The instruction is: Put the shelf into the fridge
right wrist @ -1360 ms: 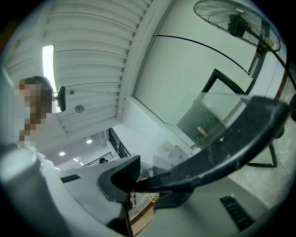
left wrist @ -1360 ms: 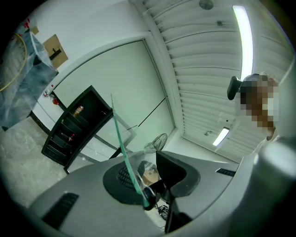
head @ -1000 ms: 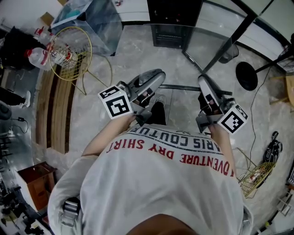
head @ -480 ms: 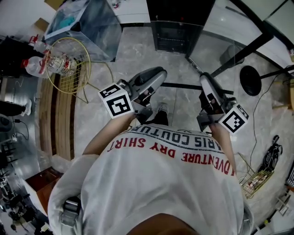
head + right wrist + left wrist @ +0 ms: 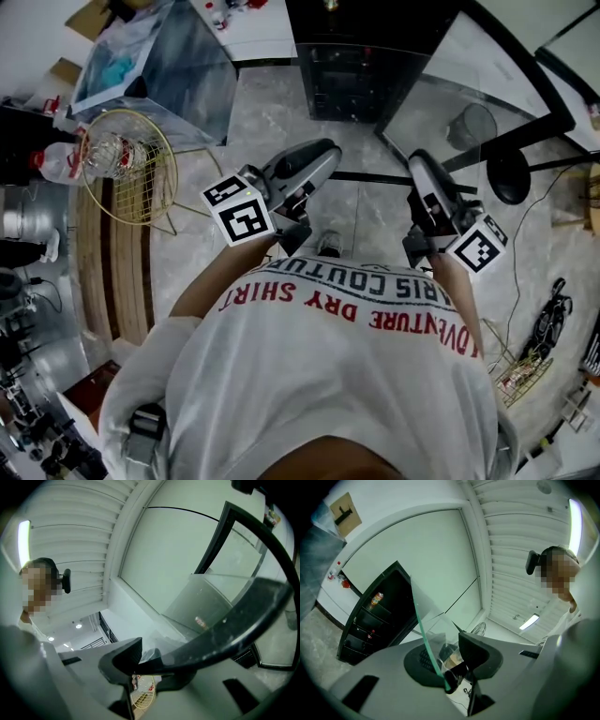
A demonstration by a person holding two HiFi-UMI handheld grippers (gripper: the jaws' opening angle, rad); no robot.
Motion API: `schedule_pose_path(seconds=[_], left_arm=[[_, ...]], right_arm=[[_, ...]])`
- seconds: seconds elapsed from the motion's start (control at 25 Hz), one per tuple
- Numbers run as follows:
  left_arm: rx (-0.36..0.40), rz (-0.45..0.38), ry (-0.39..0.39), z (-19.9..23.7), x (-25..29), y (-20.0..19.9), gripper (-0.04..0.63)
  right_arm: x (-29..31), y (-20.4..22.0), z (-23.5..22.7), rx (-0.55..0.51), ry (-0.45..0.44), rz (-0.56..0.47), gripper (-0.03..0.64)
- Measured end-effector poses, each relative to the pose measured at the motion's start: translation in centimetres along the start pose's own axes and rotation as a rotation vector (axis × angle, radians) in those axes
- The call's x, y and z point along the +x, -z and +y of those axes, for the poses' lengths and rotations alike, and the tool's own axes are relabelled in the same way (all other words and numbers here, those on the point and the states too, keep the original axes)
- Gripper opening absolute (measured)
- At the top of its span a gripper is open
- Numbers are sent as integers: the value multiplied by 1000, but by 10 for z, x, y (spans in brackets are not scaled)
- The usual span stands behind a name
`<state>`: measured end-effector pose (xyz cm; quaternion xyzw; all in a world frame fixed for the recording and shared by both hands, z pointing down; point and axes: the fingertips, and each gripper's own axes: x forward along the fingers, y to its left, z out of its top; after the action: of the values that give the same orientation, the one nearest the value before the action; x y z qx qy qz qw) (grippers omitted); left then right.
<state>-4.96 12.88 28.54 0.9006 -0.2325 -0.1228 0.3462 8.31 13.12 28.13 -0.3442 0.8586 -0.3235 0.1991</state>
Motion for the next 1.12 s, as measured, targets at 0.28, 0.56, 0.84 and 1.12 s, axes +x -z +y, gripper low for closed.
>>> schedule_pose_path(seconds=[0.28,0.56,0.84,1.12], left_arm=[[10,8,9,32,12,-26,114],[20,6,-2,55,29,-40,115],[4,-2,-28,84,40,-60,115],[-20,-3,-64,120,67,-76,115]], right_arm=[[34,-7,-21,21,27,-10,91],[57,-20,-41,8,9,-10,91],[88,-26,-64,41,17,15,91],[116,-40,-101,78,35,32,91]])
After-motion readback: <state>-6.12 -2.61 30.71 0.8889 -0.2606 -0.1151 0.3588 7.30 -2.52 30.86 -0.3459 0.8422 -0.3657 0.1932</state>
